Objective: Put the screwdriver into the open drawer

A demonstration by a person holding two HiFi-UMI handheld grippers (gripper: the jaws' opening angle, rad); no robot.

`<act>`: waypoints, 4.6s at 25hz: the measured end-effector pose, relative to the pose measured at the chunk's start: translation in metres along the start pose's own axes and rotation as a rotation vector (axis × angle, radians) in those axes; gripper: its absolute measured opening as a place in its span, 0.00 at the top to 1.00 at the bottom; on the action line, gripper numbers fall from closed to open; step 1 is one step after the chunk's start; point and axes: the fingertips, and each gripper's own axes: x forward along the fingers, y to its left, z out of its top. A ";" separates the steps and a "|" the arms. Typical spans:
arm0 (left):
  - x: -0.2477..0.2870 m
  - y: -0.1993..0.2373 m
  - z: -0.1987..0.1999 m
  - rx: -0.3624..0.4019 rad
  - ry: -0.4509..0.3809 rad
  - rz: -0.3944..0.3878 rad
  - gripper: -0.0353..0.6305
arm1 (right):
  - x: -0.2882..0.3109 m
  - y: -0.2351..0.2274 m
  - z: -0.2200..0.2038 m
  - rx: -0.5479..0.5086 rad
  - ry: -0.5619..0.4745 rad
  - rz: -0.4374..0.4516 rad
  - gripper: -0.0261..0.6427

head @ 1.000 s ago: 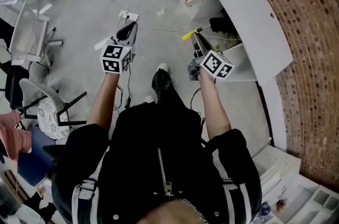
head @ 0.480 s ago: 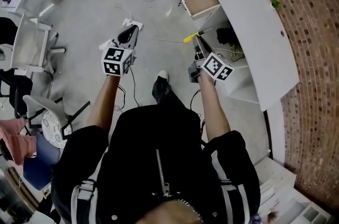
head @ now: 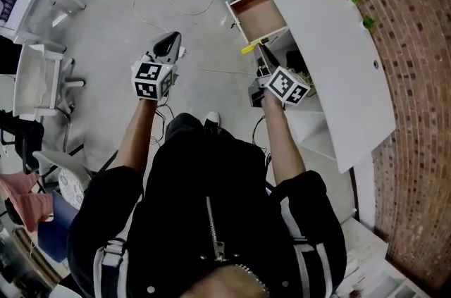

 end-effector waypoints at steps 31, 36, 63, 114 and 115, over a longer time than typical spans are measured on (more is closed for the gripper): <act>0.413 0.057 0.022 0.091 0.187 -0.583 0.91 | 0.215 -0.166 0.080 0.294 -0.123 -0.461 0.86; 0.444 0.062 -0.004 0.078 0.244 -0.602 0.91 | 0.238 -0.193 0.062 0.351 -0.093 -0.498 0.86; 0.467 0.116 -0.178 -0.045 0.494 -0.409 0.91 | 0.337 -0.415 -0.100 0.522 0.194 -0.667 0.86; 0.445 0.092 -0.115 -0.014 0.439 -0.523 0.91 | 0.273 -0.305 -0.042 0.376 0.094 -0.702 0.95; 0.449 0.093 -0.107 -0.008 0.425 -0.524 0.91 | 0.269 -0.295 -0.026 0.311 0.080 -0.694 0.95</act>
